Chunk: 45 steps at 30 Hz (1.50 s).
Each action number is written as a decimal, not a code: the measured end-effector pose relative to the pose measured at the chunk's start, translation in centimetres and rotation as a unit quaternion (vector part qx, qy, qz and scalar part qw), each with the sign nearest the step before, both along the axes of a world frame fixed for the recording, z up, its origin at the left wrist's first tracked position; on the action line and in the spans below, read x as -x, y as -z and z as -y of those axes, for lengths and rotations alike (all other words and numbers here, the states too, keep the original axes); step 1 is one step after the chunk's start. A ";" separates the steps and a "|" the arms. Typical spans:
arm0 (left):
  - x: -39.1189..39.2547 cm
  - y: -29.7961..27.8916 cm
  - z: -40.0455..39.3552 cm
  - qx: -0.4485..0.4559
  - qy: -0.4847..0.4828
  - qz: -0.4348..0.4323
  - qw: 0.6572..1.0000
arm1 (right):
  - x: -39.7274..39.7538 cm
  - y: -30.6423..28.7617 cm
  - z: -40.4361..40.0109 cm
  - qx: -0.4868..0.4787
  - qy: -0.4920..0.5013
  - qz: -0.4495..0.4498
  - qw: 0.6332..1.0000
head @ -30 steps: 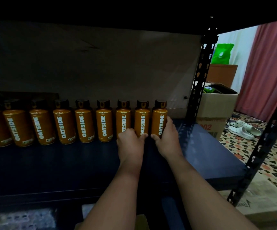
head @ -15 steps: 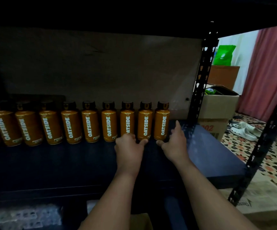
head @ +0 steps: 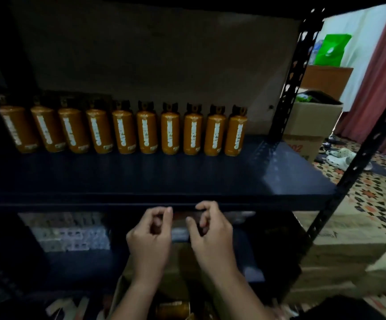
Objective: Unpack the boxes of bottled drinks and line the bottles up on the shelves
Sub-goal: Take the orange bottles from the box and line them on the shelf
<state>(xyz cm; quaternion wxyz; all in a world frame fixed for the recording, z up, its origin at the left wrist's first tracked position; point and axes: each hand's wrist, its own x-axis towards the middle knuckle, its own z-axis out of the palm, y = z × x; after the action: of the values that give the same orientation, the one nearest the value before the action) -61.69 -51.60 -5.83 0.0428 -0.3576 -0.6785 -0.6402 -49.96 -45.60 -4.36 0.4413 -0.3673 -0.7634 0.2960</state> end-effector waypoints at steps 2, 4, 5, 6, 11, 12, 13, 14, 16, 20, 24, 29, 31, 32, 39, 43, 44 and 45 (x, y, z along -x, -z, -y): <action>1.1 5.2 1.5 0.108 -0.001 0.013 0.994 | 0.2 4.4 0.6 0.082 -0.008 0.066 0.994; 2.0 10.8 3.1 0.232 0.014 0.033 0.972 | -0.2 9.1 1.0 0.153 -0.013 0.155 0.976; 2.4 13.4 3.9 0.292 0.027 0.061 0.954 | -0.6 11.2 1.2 0.185 -0.014 0.194 0.963; 2.7 15.9 4.7 0.343 0.043 0.098 0.933 | -1.0 13.3 1.4 0.217 -0.016 0.231 0.948; 2.8 25.5 8.6 0.549 0.106 0.120 0.820 | -2.7 21.9 2.5 0.324 -0.048 0.390 0.861; 2.6 27.1 9.1 0.576 0.113 0.108 0.803 | -2.8 23.4 2.5 0.332 -0.054 0.416 0.845; 2.6 28.4 9.5 0.599 0.113 0.113 0.785 | -2.9 24.5 2.3 0.337 -0.058 0.432 0.834; 2.3 29.8 10.1 0.620 0.108 0.122 0.767 | -3.1 25.5 2.5 0.335 -0.063 0.449 0.826; 2.2 32.3 10.1 0.641 0.105 0.161 0.743 | -2.9 27.8 2.1 0.317 -0.100 0.501 0.799; 2.6 32.7 8.7 0.650 0.114 0.238 0.713 | -2.7 29.4 2.0 0.255 -0.193 0.582 0.748; 3.2 34.4 7.5 0.668 0.109 0.204 0.707 | -2.0 30.7 2.2 0.178 -0.241 0.628 0.718; 2.6 35.6 6.5 0.683 0.048 0.199 0.701 | -1.4 31.6 1.7 0.173 -0.241 0.636 0.712; 2.9 35.5 5.5 0.685 0.032 0.211 0.696 | -1.3 31.8 1.4 0.186 -0.244 0.625 0.718; 3.2 35.4 5.0 0.691 0.026 0.219 0.688 | -1.3 31.8 1.3 0.195 -0.244 0.618 0.722; 3.0 34.2 5.8 0.628 0.055 0.236 0.740 | -2.6 30.5 1.4 0.263 -0.228 0.530 0.774; 2.0 31.4 7.4 0.522 0.081 0.266 0.806 | -2.7 28.4 2.2 0.291 -0.201 0.456 0.817; 2.0 30.8 7.5 0.501 0.083 0.271 0.817 | -2.6 27.8 2.4 0.283 -0.187 0.452 0.825; 2.1 30.1 7.4 0.473 0.091 0.264 0.836 | -2.7 27.1 2.6 0.272 -0.168 0.446 0.836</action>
<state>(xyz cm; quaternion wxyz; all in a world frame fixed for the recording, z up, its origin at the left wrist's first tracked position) -63.80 -59.03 -35.97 -0.3704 -0.2116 -0.8488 -0.3123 -47.30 -48.16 -31.48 -0.1215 -0.4307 -0.8161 0.3656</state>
